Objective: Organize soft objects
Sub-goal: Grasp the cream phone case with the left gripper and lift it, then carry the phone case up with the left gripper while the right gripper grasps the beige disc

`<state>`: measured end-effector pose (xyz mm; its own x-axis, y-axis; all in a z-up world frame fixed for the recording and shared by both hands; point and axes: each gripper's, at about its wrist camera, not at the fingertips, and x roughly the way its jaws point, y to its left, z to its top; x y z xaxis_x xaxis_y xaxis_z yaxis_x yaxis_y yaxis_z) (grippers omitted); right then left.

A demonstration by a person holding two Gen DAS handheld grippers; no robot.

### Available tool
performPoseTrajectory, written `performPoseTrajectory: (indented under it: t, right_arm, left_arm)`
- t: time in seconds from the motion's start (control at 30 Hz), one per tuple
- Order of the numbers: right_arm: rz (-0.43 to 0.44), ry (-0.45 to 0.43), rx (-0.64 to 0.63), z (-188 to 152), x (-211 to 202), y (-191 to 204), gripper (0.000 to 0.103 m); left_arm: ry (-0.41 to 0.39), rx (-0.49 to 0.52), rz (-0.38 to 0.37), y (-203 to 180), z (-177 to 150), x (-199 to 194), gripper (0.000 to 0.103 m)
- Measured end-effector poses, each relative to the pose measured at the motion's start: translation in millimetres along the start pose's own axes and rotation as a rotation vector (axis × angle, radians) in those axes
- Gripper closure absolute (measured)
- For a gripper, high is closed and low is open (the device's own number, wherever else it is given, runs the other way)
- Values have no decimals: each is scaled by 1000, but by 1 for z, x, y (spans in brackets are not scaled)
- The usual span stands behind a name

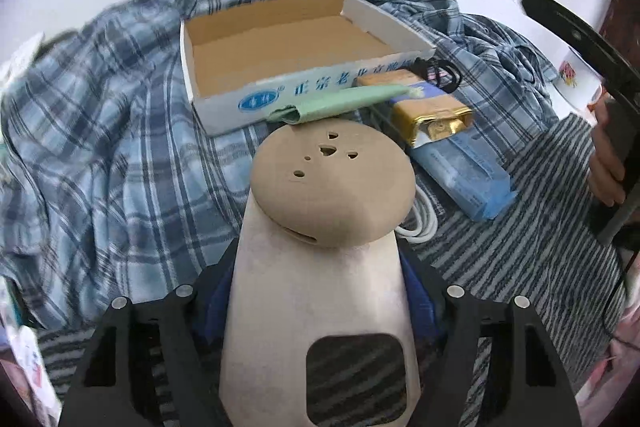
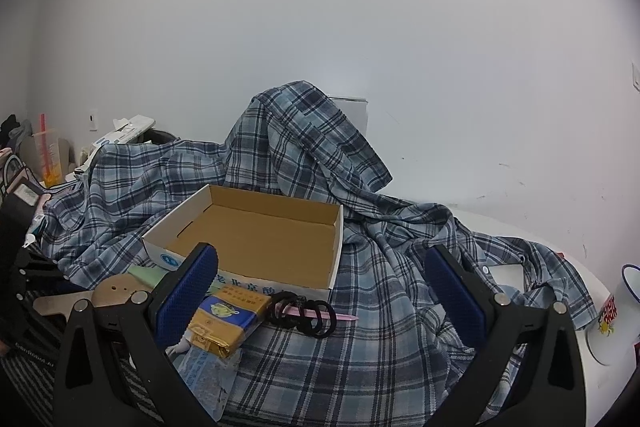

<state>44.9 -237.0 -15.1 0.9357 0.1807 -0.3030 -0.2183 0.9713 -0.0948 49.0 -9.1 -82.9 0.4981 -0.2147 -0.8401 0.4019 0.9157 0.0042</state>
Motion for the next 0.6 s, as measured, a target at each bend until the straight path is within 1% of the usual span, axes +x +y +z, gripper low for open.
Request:
performPoseTrajectory:
  t: [0.03, 0.1, 0.13, 0.2, 0.27, 0.33, 0.4, 0.47, 0.6]
  right_arm:
    - [-1, 1, 2, 0, 0, 0, 0]
    - [0, 2, 6, 1, 1, -2, 0]
    - [-1, 2, 8, 1, 1, -3, 0]
    - [-3, 2, 9, 1, 0, -4, 0]
    - [-9, 0, 7, 2, 0, -4, 0]
    - [-16, 0, 6, 2, 0, -5, 0]
    - [-18, 0, 7, 2, 1, -6, 0]
    - [-21, 0, 7, 2, 1, -6, 0]
    - [-24, 0, 4, 3, 0, -6, 0]
  left_arm:
    - [-17, 18, 19, -3, 1, -4, 29]
    - [-71, 84, 98, -12, 2, -13, 29]
    - [-105, 129, 155, -18, 3, -19, 29]
    - [-152, 176, 219, -25, 8, -27, 29]
    - [-164, 179, 239, -26, 15, -32, 29]
    - [-190, 202, 283, -28, 22, -35, 29]
    - [-228, 255, 356, -33, 29, -38, 29]
    - [-252, 301, 409, -38, 31, -39, 29]
    - [-263, 392, 506, -50, 41, -32, 29]
